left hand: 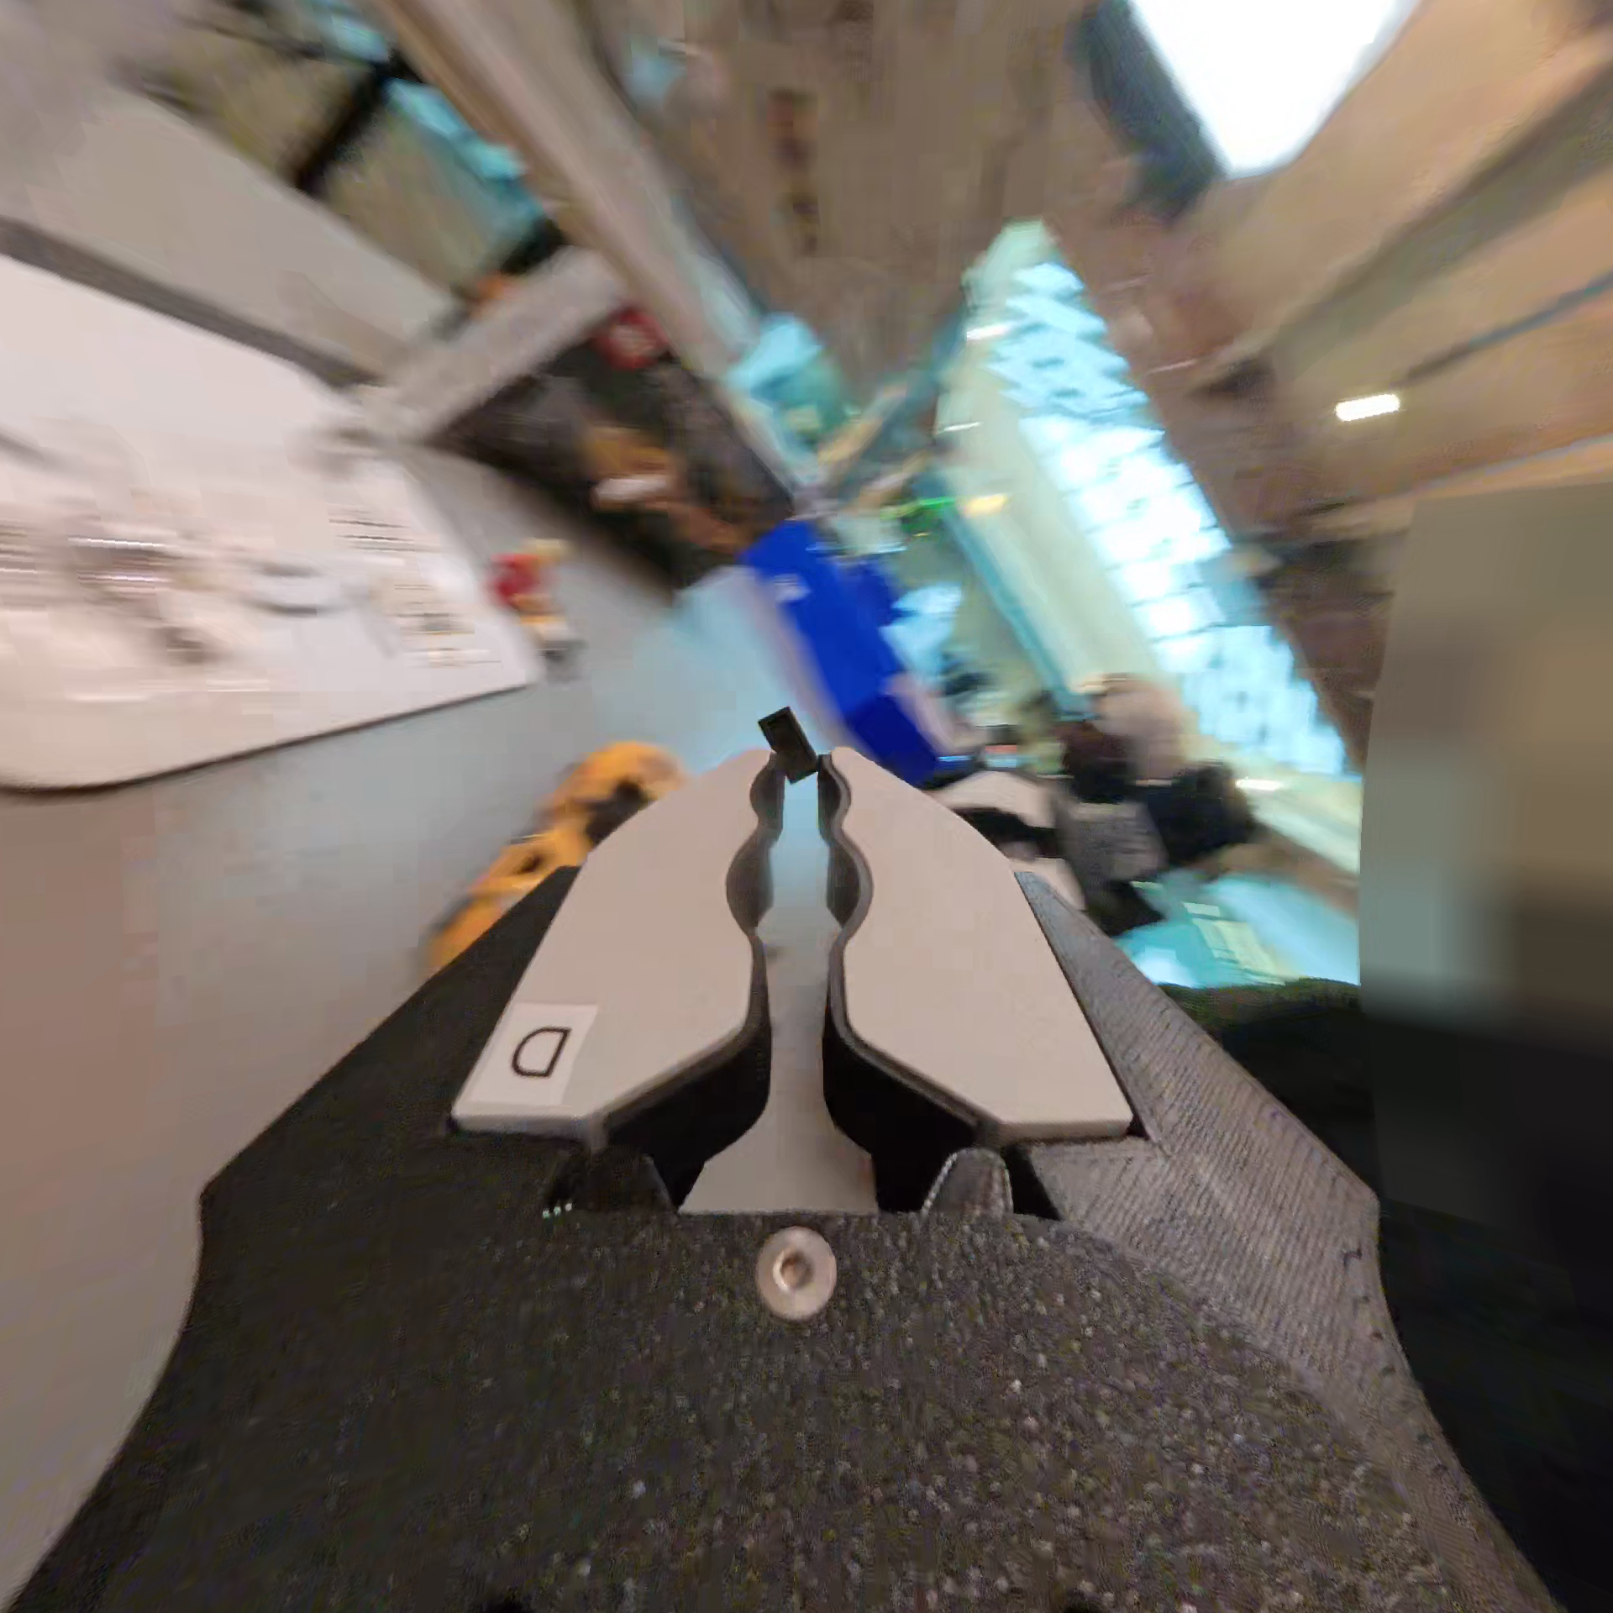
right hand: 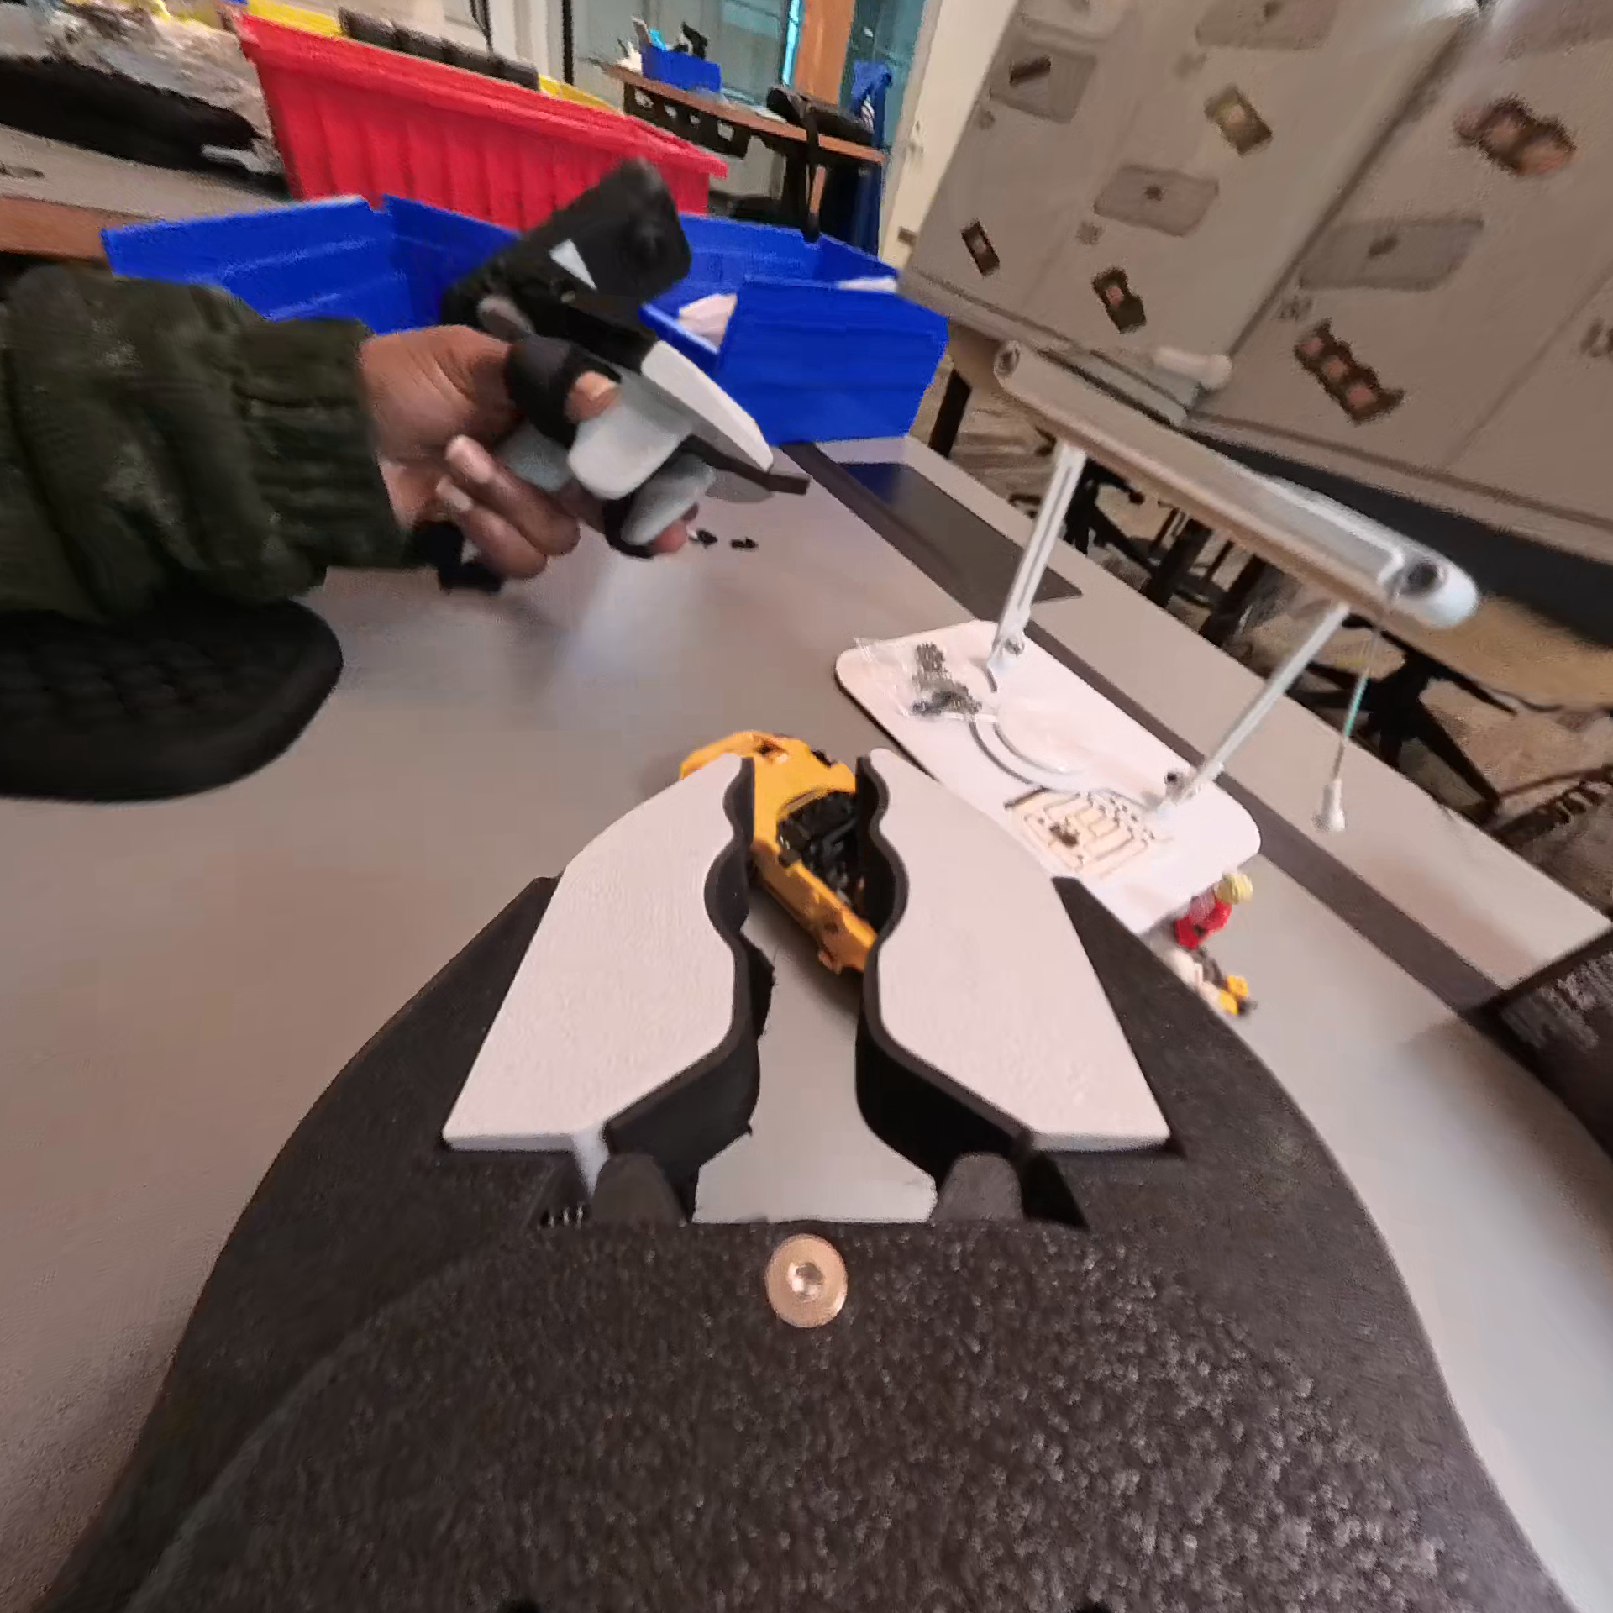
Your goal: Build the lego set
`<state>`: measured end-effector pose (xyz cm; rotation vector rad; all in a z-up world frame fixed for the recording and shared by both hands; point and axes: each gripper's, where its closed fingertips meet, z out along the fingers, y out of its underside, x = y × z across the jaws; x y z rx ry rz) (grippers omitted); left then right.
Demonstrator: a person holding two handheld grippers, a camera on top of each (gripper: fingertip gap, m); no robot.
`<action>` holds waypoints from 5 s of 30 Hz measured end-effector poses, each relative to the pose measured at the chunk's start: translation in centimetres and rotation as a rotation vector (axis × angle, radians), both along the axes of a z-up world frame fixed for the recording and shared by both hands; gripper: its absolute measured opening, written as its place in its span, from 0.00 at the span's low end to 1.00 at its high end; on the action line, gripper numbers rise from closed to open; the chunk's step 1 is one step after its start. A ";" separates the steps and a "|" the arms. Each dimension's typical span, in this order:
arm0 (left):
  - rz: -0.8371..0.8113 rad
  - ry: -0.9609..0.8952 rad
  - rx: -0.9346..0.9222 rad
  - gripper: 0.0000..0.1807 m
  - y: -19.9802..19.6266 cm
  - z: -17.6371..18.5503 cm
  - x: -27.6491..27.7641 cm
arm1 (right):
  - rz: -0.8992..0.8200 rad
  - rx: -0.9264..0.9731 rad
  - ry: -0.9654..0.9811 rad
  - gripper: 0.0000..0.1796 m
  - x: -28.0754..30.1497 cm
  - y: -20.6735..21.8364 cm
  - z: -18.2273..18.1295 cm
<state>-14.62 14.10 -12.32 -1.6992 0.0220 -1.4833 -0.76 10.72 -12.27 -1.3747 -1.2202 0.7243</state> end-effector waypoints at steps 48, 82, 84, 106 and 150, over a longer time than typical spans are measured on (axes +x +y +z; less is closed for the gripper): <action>0.045 0.530 0.275 0.04 -1.9 -2.1 4.8 | 0.767 0.194 -1.395 0.09 5.1 -4.1 -13.6; 0.402 1.045 0.050 0.07 1.3 -6.6 -7.6 | 0.157 -0.140 -0.141 0.19 1.6 -2.1 -2.8; 0.503 1.139 -0.025 0.06 1.5 -7.3 -10.7 | 0.110 -0.164 -0.065 0.18 1.8 -1.4 -2.5; 0.740 1.318 -0.528 0.13 1.5 -13.2 -21.3 | 0.107 -0.347 0.065 0.17 3.0 -0.8 -2.6; -0.408 0.987 0.452 0.04 -8.2 -8.8 12.3 | 0.082 -0.167 -0.084 0.15 1.9 -1.2 -5.3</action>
